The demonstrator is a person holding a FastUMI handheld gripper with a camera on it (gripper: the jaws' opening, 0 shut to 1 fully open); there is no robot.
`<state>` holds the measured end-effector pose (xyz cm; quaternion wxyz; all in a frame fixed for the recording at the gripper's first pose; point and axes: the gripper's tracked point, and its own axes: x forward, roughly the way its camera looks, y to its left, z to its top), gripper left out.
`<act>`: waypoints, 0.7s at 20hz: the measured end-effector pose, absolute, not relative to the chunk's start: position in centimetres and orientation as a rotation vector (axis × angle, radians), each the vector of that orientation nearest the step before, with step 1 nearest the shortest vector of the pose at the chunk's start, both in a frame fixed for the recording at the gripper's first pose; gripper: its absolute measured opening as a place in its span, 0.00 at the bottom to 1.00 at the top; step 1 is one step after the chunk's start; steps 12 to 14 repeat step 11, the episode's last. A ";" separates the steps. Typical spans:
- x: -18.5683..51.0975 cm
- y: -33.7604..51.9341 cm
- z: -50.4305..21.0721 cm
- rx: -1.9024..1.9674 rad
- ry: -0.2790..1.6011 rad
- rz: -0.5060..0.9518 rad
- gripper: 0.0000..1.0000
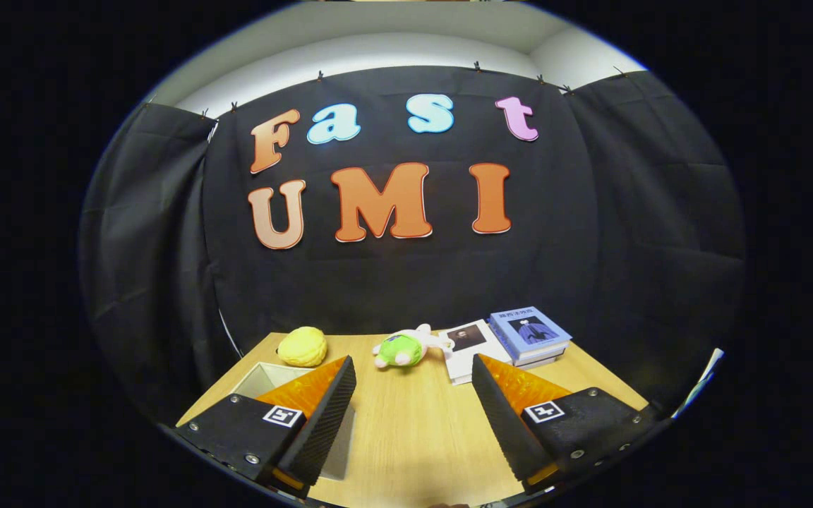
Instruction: Open the storage box then place both shoes into the box .Put the left shoe in first, then the right shoe, with the right side of both shoes facing outward in a uniform manner.
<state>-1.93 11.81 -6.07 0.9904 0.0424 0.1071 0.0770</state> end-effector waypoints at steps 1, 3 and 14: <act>-2.1 10.7 -6.2 0.087 0.206 0.158 0.99; -2.3 8.4 -6.5 0.085 0.186 0.156 0.99; -2.8 3.8 -7.5 0.096 0.141 0.152 0.98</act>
